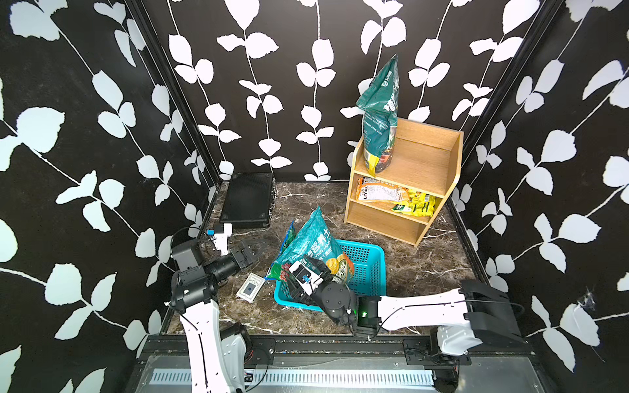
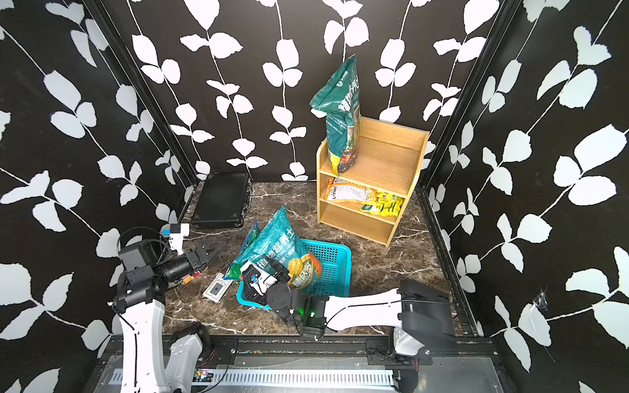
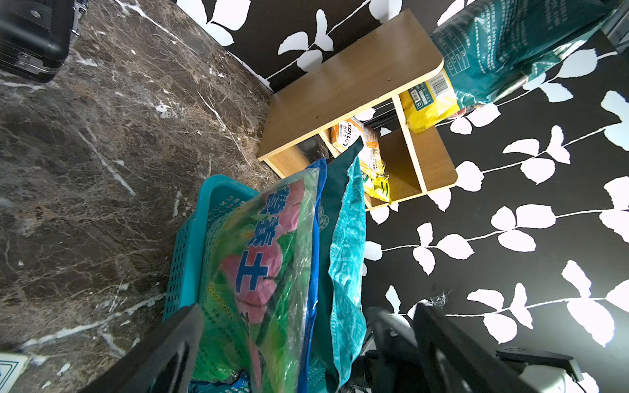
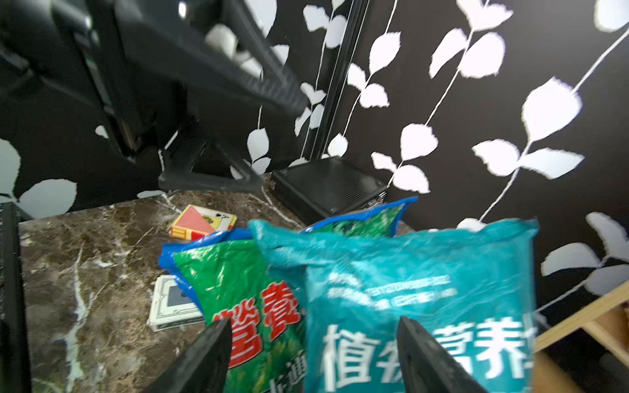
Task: Take down the fertilizer bag from the shelf
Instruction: Place the fertilizer bag in the storage box, then pick up the fertilizer bag from the shelf.
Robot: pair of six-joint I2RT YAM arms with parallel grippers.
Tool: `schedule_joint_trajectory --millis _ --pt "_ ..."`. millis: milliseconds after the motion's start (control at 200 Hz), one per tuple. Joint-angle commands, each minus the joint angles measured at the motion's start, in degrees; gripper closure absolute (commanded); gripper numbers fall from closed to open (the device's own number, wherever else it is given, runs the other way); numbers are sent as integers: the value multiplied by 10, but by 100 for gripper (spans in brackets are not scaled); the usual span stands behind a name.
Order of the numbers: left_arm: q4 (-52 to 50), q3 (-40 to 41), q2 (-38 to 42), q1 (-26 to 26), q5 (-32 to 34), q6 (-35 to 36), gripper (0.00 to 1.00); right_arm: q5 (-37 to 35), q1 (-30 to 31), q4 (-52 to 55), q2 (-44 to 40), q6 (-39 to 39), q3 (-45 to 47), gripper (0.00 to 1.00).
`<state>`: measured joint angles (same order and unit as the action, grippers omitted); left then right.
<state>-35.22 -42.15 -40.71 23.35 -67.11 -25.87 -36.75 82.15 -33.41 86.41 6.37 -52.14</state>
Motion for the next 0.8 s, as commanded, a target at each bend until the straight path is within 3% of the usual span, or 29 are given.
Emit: schedule_joint_trajectory --millis 0,200,320,425,570,795 --pt "11 9 2 2 -13 7 1 -66 3 22 -62 29 -9 15" --pt "10 9 3 2 -13 7 1 -141 -19 121 -164 63 -73 1" --pt "10 10 4 2 -15 9 1 -141 -89 281 -185 17 -181 1" --pt "10 10 4 2 -14 10 1 -125 -163 351 -184 1 -271 1" --pt "10 10 4 3 -16 10 1 -109 -244 414 -143 18 -399 0" --pt "10 11 3 3 -17 10 1 -68 -337 595 -3 17 -650 0"
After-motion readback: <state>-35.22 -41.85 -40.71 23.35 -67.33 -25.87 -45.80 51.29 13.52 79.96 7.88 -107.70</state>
